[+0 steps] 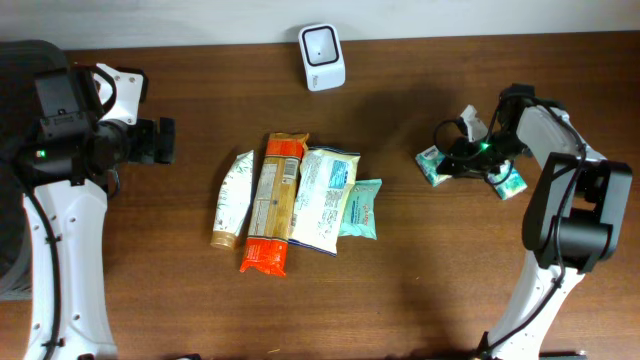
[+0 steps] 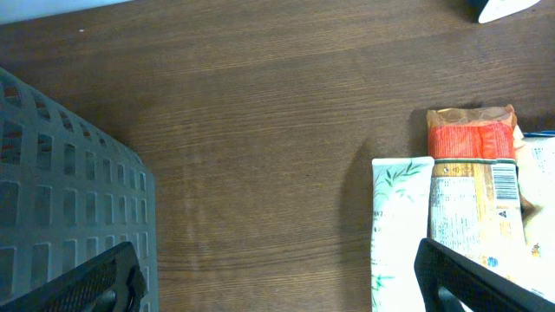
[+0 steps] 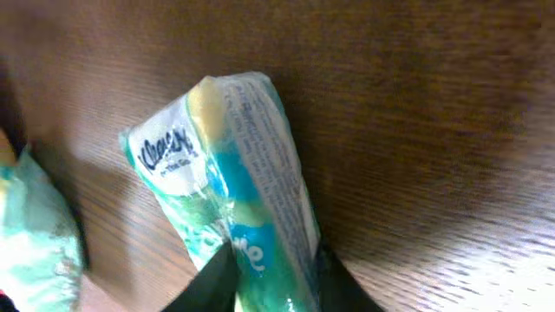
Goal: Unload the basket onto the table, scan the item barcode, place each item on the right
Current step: 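Grasp the second green tissue pack with the right gripper and lift, then hold the second tissue pack under the scanner window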
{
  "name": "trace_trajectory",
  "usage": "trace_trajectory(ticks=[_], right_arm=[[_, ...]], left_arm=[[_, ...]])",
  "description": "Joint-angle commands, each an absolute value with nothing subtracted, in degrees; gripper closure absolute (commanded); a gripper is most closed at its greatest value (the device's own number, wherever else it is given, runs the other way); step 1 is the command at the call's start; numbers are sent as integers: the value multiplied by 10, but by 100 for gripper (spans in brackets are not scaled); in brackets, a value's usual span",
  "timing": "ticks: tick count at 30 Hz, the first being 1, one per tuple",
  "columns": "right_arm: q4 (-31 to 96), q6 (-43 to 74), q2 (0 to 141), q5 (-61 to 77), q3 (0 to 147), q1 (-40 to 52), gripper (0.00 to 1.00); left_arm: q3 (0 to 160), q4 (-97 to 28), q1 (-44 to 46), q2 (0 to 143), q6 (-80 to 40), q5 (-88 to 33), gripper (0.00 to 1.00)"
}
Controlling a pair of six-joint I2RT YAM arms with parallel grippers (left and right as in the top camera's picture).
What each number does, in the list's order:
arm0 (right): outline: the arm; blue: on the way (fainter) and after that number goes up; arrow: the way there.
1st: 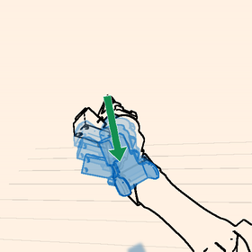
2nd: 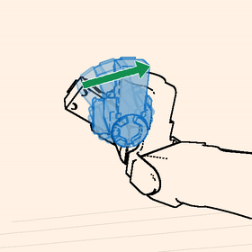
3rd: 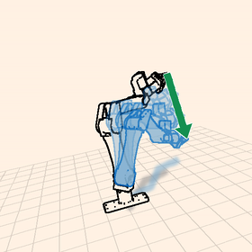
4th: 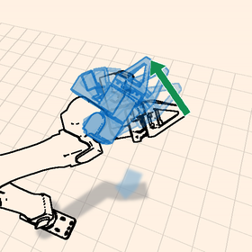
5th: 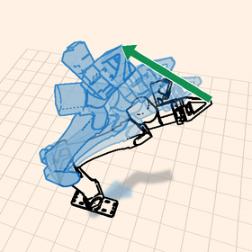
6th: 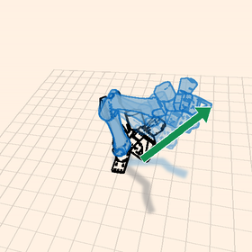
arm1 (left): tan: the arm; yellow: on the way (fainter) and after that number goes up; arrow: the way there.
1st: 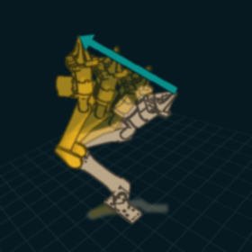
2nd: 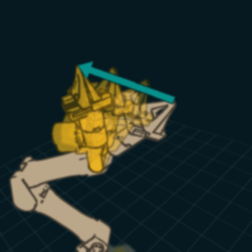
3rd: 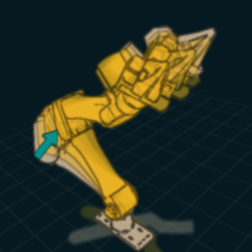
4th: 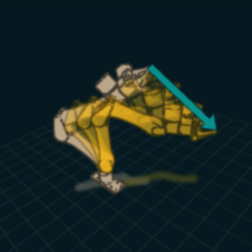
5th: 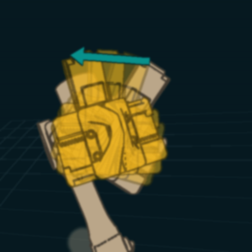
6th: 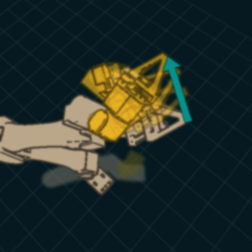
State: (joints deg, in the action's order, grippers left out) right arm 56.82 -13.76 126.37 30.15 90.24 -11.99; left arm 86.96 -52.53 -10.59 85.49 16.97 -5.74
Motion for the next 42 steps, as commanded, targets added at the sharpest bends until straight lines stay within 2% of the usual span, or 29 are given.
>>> trace_trajectory(ticks=[1,5,9,14,19,25,31,33,36,42], right_arm=[[571,-130,1271,331,877,-117,96],[587,-130,1263,424,881,-116,96],[624,-130,1194,502,881,-108,96],[674,-130,1084,716,881,-108,96],[677,-65,1054,889,881,-101,96],[673,82,1054,889,882,-64,96],[653,95,1054,888,917,-20,96],[641,105,1054,816,960,13,96],[640,145,1054,594,1056,97,96],[744,166,1078,172,1338,249,96]], left_arm=[[872,-524,-108,845,177,-62,1],[872,-524,-108,845,177,-62,1],[872,-524,-108,845,177,-62,1],[872,-524,-108,845,177,-62,1],[872,-524,-108,845,177,-62,1],[872,-524,-108,845,177,-62,1],[872,-524,-108,845,177,-62,1],[872,-524,-108,845,177,-62,1],[872,-524,-108,845,177,-62,1],[872,-524,-108,845,177,-62,1]])
